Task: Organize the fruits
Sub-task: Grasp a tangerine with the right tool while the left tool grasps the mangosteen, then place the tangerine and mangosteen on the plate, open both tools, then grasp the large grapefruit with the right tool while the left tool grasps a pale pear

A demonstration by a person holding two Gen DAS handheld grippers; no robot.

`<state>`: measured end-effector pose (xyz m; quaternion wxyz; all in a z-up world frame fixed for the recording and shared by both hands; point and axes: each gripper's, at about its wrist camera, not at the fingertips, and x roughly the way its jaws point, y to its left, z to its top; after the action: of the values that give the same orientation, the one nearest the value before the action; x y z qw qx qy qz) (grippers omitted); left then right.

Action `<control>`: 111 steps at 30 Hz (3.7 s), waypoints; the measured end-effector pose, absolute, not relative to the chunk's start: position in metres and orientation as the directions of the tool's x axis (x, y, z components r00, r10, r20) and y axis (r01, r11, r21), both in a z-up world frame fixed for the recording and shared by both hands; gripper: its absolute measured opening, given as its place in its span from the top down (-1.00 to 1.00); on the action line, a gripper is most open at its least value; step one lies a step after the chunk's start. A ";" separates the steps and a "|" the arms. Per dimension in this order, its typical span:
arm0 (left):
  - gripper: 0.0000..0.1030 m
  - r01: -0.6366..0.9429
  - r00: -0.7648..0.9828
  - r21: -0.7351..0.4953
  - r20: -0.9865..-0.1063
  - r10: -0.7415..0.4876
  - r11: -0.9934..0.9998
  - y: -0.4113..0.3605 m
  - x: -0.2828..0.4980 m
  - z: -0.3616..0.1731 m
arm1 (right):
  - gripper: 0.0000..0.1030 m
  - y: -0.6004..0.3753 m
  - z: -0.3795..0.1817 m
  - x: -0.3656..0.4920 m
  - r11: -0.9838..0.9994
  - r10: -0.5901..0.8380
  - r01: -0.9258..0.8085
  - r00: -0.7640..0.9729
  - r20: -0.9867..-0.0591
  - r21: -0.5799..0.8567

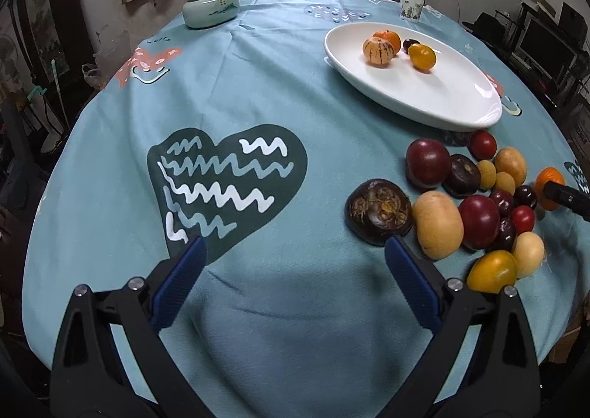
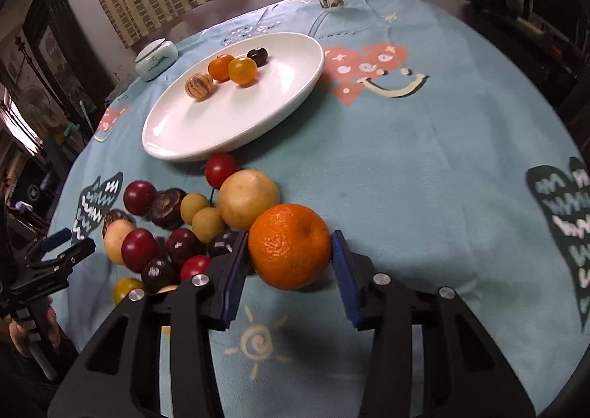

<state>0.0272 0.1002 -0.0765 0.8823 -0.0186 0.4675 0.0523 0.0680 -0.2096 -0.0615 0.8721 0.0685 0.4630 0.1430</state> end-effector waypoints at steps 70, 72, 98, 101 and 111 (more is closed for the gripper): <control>0.13 0.041 0.576 -0.044 -0.815 -0.060 0.998 0.068 0.269 -0.039 | 0.12 -0.140 -0.036 0.290 0.944 0.275 -0.308 0.536 -0.798 0.119; 0.13 0.046 0.575 -0.047 -0.816 -0.064 0.998 0.067 0.272 -0.042 | 0.12 -0.138 -0.039 0.294 0.943 0.280 -0.310 0.533 -0.798 0.123; -0.71 0.070 0.677 -0.042 -0.732 -0.078 0.997 0.046 0.119 -0.009 | -0.39 -0.154 -0.007 0.153 0.928 0.309 -0.354 0.563 -0.767 0.114; -0.71 0.065 0.655 -0.075 -0.749 -0.100 0.995 0.046 0.104 -0.021 | -0.39 -0.154 -0.015 0.135 0.937 0.298 -0.327 0.551 -0.780 0.127; -0.71 0.051 0.646 -0.113 -0.754 -0.119 0.992 0.053 0.072 -0.030 | -0.39 -0.157 -0.029 0.103 0.949 0.282 -0.275 0.521 -0.806 0.154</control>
<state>0.0719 0.0527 -0.0299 0.9062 -0.0406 0.4183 -0.0470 0.1027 -0.1570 -0.0293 0.8720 0.0034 0.4628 0.1596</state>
